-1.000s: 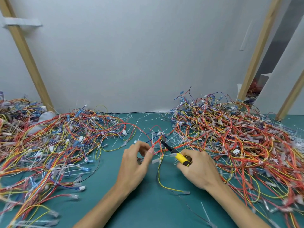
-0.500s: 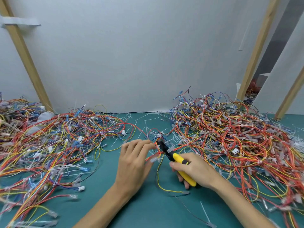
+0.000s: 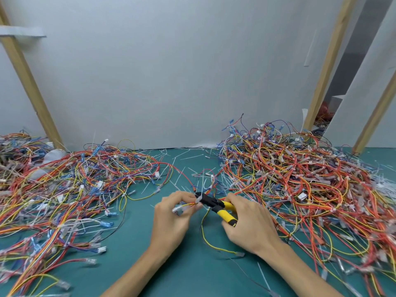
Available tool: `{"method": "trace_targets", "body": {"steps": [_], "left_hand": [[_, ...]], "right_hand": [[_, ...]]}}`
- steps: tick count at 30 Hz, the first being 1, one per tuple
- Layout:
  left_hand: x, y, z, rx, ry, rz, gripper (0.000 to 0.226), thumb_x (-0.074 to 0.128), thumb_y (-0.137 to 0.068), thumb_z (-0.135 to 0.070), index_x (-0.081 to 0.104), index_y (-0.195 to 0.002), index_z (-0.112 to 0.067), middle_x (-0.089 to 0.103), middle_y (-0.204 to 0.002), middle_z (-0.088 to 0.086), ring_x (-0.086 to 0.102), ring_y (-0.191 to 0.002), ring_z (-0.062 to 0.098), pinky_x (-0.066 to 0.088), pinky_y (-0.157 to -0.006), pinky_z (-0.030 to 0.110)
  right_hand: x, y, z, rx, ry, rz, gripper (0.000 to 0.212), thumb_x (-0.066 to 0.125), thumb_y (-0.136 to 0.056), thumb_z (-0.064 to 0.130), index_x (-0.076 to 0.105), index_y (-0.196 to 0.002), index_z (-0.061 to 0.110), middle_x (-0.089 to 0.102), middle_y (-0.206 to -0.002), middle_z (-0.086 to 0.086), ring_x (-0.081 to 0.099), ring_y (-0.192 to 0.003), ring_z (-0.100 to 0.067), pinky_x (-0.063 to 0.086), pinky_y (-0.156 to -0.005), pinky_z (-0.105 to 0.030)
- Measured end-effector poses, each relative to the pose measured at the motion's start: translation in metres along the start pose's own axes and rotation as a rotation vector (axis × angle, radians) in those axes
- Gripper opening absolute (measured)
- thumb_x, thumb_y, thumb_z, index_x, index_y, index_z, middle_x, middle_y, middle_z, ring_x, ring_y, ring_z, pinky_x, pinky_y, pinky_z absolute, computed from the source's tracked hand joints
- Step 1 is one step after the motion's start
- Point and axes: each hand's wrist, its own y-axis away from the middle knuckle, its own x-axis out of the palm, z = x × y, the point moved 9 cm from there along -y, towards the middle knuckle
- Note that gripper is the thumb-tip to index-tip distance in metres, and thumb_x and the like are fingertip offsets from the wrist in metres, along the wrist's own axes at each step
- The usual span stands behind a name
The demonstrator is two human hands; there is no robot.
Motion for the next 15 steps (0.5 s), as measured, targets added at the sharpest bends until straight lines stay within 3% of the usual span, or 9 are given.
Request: {"method": "trace_targets", "body": {"steps": [4,8,10,15], "left_hand": [[0.008,0.000,0.011,-0.143,0.112,0.087,0.019,0.077,-0.078,-0.003,0.074,-0.075,-0.021,0.075,-0.083,-0.008,0.068,-0.082,0.009,0.050,-0.077,0.024],[0.010,-0.002,0.016,-0.193,0.178,0.116,0.020,0.075,-0.080,-0.002,0.075,-0.075,-0.021,0.072,-0.072,0.002,0.055,-0.059,0.008,0.042,-0.057,0.015],[0.012,-0.003,0.018,-0.190,0.202,0.140,0.014,0.074,-0.082,-0.003,0.076,-0.075,-0.016,0.066,-0.068,0.013,0.046,-0.055,0.010,0.036,-0.051,0.017],[0.014,-0.002,0.026,-0.217,0.200,0.186,0.005,0.075,-0.080,-0.016,0.075,-0.076,-0.013,0.063,-0.067,0.016,0.048,-0.060,0.010,0.036,-0.055,0.022]], "right_hand": [[0.007,-0.003,-0.003,-0.016,0.003,0.020,0.042,0.054,-0.073,0.047,0.050,-0.111,0.029,0.054,-0.100,0.010,0.052,-0.091,-0.019,0.041,-0.080,-0.033],[0.012,-0.003,-0.002,-0.019,-0.007,0.033,0.047,0.056,-0.075,0.047,0.049,-0.117,0.029,0.052,-0.105,0.008,0.051,-0.097,-0.020,0.043,-0.089,-0.035],[0.013,-0.003,-0.001,-0.033,-0.009,0.035,0.045,0.055,-0.074,0.047,0.048,-0.115,0.031,0.051,-0.101,0.010,0.051,-0.095,-0.019,0.042,-0.087,-0.033],[0.008,-0.004,-0.003,-0.048,-0.058,0.008,0.024,0.055,-0.071,0.042,0.046,-0.092,0.034,0.048,-0.081,0.013,0.049,-0.079,-0.019,0.040,-0.068,-0.033]]}}
